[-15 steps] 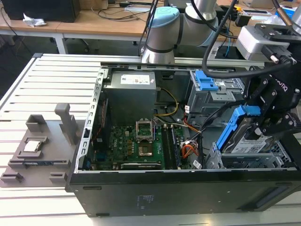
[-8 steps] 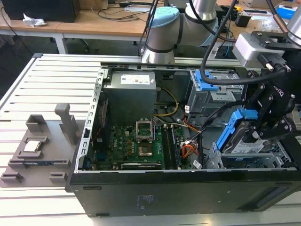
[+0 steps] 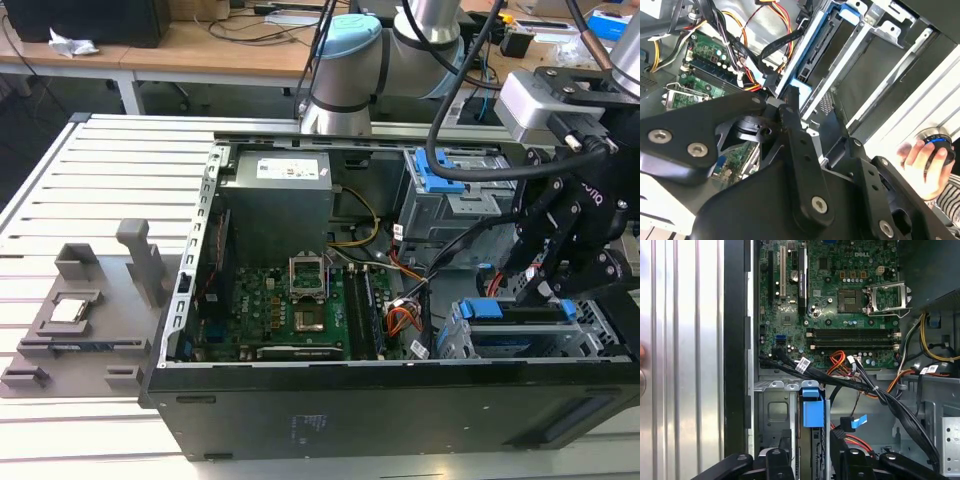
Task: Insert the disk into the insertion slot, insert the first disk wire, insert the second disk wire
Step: 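Insert the disk into the insertion slot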
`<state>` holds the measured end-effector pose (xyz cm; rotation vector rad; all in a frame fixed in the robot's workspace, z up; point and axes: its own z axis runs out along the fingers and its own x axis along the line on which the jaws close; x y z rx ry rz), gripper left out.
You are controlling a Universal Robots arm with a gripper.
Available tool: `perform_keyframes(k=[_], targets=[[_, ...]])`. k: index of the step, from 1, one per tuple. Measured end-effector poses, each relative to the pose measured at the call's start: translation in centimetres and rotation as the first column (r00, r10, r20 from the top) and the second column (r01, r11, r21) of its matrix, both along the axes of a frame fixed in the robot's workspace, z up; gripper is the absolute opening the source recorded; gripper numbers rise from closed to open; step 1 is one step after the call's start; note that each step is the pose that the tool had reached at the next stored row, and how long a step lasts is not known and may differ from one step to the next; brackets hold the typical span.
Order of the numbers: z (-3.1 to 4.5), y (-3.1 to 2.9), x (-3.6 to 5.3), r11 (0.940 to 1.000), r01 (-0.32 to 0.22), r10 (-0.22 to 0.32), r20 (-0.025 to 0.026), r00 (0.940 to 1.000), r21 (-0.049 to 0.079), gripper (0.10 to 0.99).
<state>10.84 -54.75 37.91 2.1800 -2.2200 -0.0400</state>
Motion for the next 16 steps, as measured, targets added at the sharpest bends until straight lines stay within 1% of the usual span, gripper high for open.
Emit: perform_keyframes(k=[4,9,16], targets=[[-0.01,0.00,0.00,1.0000,0.000,0.000,0.0000,1.0000,0.000,0.424],[-0.03,0.00,0.00,1.0000,0.000,0.000,0.0000,1.0000,0.000,0.106],[-0.06,0.00,0.00,1.0000,0.000,0.000,0.0000,1.0000,0.000,0.106]])
